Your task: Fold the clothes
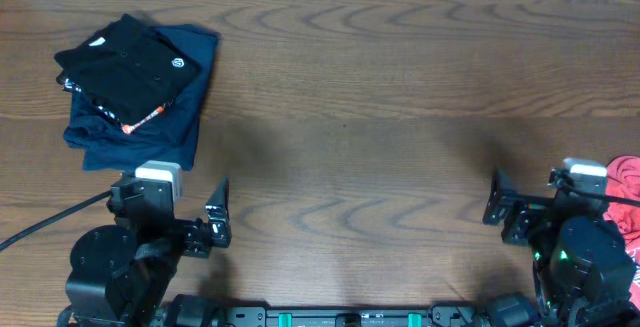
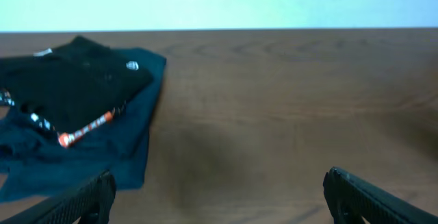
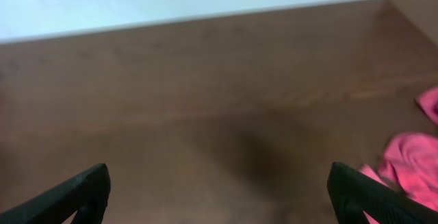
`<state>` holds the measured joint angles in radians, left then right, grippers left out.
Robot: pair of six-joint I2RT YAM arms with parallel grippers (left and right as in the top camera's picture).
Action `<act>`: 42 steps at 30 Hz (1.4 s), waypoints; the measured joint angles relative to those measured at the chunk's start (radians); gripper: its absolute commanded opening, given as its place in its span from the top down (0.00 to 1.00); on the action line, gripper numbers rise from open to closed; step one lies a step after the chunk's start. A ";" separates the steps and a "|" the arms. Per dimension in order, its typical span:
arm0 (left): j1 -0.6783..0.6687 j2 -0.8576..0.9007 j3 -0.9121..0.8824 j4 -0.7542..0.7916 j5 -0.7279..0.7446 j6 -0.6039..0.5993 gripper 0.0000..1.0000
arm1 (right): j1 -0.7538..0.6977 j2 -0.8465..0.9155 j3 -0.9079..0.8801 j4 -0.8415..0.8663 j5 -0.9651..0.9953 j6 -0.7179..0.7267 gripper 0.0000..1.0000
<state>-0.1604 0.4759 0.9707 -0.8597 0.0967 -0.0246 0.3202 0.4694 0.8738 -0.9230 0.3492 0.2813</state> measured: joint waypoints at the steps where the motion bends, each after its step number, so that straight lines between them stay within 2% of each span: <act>1: 0.000 0.000 0.000 -0.010 0.000 0.000 0.02 | 0.000 0.000 -0.001 -0.021 0.000 0.000 0.01; 7: 0.000 0.000 0.000 -0.061 0.000 0.000 0.02 | -0.026 -0.024 -0.013 -0.145 -0.001 0.000 0.01; 11: 0.000 0.000 0.000 -0.079 0.000 0.000 0.02 | -0.069 -0.081 -0.035 -0.119 -0.006 -0.015 0.01; 16: 0.000 0.000 -0.001 -0.079 0.000 0.000 0.02 | -0.145 -0.221 -0.163 0.068 -0.074 -0.117 0.01; 23: -0.001 0.000 -0.004 -0.080 0.000 0.000 0.02 | -0.214 -0.434 -0.447 0.352 -0.187 -0.201 0.01; 35: -0.001 0.000 -0.006 -0.080 0.000 0.000 0.02 | -0.221 -0.459 -0.793 0.864 -0.269 -0.276 0.01; 42: -0.001 0.000 -0.006 -0.080 0.000 0.000 0.02 | -0.221 -0.458 -0.867 0.856 -0.306 -0.294 0.01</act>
<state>-0.1612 0.4759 0.9649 -0.9394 0.0967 -0.0246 0.0990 0.0116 0.0063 -0.0666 0.0433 -0.0124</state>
